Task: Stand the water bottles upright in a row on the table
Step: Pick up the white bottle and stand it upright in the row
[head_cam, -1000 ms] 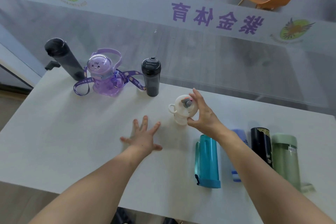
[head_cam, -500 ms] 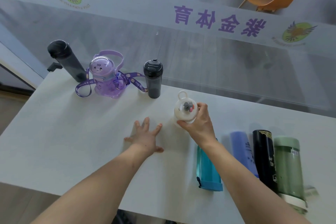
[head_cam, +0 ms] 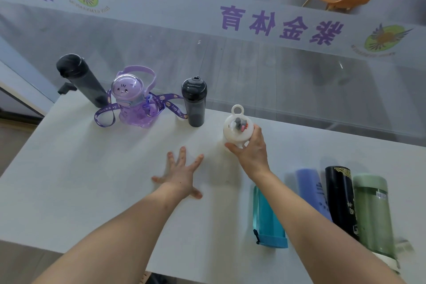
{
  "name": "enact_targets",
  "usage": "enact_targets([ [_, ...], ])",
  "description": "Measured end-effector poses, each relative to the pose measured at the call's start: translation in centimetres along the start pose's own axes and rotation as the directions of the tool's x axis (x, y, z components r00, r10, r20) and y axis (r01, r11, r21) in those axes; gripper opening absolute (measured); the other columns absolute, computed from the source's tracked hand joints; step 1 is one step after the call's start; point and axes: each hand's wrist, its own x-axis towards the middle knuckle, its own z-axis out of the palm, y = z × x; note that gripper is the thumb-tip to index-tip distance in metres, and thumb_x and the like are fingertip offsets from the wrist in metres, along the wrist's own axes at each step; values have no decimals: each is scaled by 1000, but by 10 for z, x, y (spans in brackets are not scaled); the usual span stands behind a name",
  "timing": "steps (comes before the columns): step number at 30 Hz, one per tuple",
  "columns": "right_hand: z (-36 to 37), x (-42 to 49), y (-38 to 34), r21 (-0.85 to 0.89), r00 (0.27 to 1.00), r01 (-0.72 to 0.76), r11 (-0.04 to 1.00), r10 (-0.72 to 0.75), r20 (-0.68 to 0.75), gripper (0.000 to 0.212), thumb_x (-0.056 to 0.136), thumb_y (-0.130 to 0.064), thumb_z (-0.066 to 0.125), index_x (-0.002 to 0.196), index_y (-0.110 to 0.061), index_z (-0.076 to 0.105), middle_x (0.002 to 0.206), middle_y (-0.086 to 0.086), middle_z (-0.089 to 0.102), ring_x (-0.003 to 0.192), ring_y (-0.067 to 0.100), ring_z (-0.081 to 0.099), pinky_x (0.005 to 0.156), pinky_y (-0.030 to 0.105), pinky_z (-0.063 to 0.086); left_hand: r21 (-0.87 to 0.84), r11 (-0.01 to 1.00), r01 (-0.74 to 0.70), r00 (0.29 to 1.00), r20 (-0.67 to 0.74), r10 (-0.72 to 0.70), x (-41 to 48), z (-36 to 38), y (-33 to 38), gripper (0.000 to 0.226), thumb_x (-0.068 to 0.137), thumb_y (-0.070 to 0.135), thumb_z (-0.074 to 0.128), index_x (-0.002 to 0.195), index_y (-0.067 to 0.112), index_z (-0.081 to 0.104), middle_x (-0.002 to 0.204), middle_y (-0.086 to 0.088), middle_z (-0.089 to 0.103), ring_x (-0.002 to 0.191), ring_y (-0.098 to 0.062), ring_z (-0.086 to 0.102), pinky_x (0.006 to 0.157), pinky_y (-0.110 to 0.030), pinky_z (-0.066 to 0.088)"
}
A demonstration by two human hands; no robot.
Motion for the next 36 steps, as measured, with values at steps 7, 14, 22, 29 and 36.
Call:
enact_targets([
  [7, 10, 43, -10, 26, 999, -49, 998, 49, 0, 74, 76, -27, 90, 131, -19, 41, 117, -6, 62, 101, 19, 59, 80, 29, 42, 19, 1000, 9, 1000, 2, -9, 3, 1, -1, 131, 70, 54, 90, 145, 71, -16, 160, 11, -41, 149, -33, -35, 96, -86, 26],
  [14, 17, 52, -16, 10, 996, -84, 996, 85, -34, 73, 76, -32, 89, 126, -18, 39, 113, -4, 61, 97, 23, 60, 80, 32, 45, 14, 1000, 8, 1000, 0, -8, 3, 1, -1, 130, 69, 55, 89, 145, 71, -15, 160, 11, -42, 149, -33, -35, 96, -87, 26],
  [22, 11, 54, -14, -53, 996, -81, 995, 79, -48, 73, 75, -34, 89, 127, -18, 40, 111, -5, 60, 99, 23, 60, 85, 39, 52, 16, 1000, 6, 1000, 7, -6, 2, 0, -1, 130, 70, 55, 89, 145, 71, -16, 160, 11, -42, 149, -32, -35, 96, -86, 27],
  [29, 10, 56, -16, -43, 997, -75, 996, 74, -34, 74, 77, -33, 88, 130, -17, 39, 112, -5, 58, 99, 22, 59, 86, 38, 51, 16, 1000, 6, 1000, 7, -6, 3, 0, -1, 130, 71, 54, 89, 145, 70, -16, 160, 11, -42, 149, -32, -35, 96, -86, 27],
  [36, 10, 56, -13, -35, 997, -68, 997, 67, -27, 76, 76, -35, 89, 130, -17, 38, 114, -5, 58, 100, 22, 59, 86, 36, 50, 12, 1000, 7, 1000, 6, -7, 1, 0, -1, 130, 71, 53, 89, 145, 71, -16, 160, 12, -42, 149, -31, -36, 97, -86, 26],
])
